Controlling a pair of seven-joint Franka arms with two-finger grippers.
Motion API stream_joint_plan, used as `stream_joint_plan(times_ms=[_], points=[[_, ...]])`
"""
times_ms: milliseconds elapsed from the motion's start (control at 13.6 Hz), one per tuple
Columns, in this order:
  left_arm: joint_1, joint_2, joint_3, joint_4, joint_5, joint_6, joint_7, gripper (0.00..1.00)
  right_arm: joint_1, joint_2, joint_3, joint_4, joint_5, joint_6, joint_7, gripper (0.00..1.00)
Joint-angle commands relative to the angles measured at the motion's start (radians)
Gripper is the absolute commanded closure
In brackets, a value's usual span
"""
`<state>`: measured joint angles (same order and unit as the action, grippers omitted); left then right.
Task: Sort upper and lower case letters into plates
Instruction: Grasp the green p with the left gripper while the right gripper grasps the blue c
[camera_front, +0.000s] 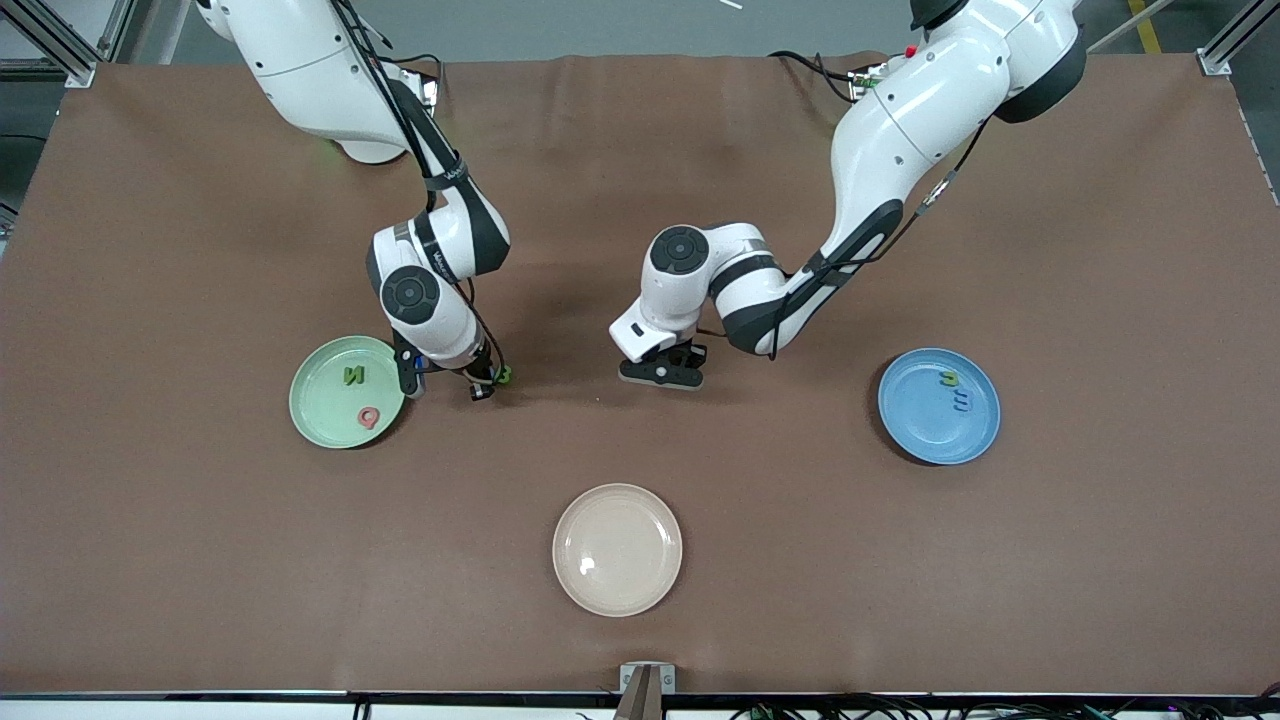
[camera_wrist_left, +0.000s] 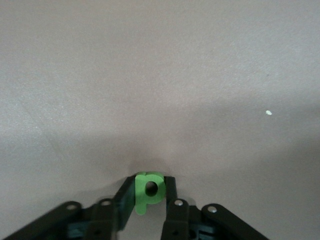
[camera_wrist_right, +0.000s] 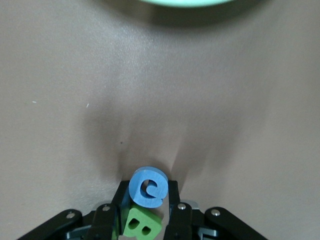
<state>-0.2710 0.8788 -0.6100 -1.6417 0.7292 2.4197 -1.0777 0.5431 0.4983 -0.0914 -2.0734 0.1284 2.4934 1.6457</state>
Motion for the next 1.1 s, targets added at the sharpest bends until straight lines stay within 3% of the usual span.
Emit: stream_joint_plan(times_ms=[0, 221, 588, 735, 1029], points=[[-0.011, 0.014, 0.016, 0.016, -0.011, -0.004, -0.002, 0.78, -0.066, -0.018, 0.009, 0.093, 0.023, -0.175, -0.169, 1.0], [0.001, -0.004, 0.016, 0.016, -0.039, -0.017, -0.001, 0.86, -0.159, -0.05, 0.007, 0.188, 0.025, -0.388, -0.398, 1.0], [0.067, -0.099, -0.013, -0.003, -0.096, -0.134, 0.01, 0.88, -0.317, -0.099, 0.005, 0.159, 0.023, -0.447, -0.754, 1.0], [0.186, -0.13, -0.101, -0.039, -0.097, -0.181, 0.012, 0.87, -0.34, -0.098, 0.005, 0.125, 0.025, -0.426, -0.805, 1.0], [0.571, -0.182, -0.359, -0.209, -0.096, -0.194, 0.111, 0.87, -0.367, -0.092, 0.005, 0.064, 0.063, -0.355, -0.888, 1.0]])
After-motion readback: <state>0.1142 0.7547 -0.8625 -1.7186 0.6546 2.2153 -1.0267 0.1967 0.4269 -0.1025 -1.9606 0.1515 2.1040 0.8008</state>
